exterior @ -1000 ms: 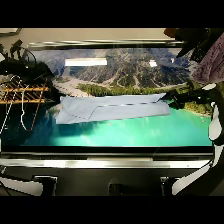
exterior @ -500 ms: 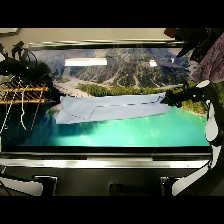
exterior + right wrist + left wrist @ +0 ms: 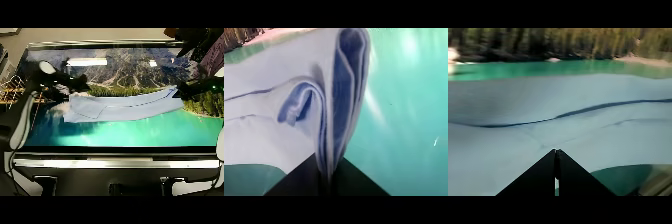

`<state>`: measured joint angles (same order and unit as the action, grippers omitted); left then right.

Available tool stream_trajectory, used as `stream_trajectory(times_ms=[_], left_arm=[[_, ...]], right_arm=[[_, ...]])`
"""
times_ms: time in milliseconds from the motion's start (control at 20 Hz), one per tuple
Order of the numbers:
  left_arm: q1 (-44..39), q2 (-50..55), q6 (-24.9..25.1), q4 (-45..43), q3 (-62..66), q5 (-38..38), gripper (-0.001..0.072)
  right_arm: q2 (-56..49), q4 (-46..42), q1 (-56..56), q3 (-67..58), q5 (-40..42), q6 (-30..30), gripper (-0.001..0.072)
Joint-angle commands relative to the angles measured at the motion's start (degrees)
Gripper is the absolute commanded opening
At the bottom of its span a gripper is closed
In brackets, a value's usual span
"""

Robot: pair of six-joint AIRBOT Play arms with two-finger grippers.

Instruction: Fold the clothes and pants, and hang the long-sleeved shirts on hangers.

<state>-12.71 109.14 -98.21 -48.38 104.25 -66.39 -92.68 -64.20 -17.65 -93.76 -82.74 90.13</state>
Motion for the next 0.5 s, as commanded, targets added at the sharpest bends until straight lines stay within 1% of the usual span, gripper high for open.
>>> stream_trajectory(times_ms=[0,150,250,300,450], left_arm=[[-10.03,6.19,-0.42,12.55,-0.63,11.3,0.0013],[-17.05,9.29,-0.59,17.42,-0.63,17.11,0.0013],[-20.63,10.99,-2.43,18.34,-0.63,20.11,0.0012],[-22.16,11.82,-2.43,18.91,-0.39,21.46,0.0012],[-25.66,15.06,-4.09,19.06,3.19,21.94,0.0012]], right_arm=[[5.46,-3.58,0.04,-2.45,-3.58,3.67,0.0038],[8.46,-5.2,0.04,-5.11,-4.83,4.0,0.0038],[9.57,-6.91,0.04,-6.36,-6.62,3.98,0.0038],[9.88,-7.21,0.04,-6.82,-7.3,3.98,0.0038],[10.99,-7.19,0.04,-7.19,-6.91,4.0,0.0038]])
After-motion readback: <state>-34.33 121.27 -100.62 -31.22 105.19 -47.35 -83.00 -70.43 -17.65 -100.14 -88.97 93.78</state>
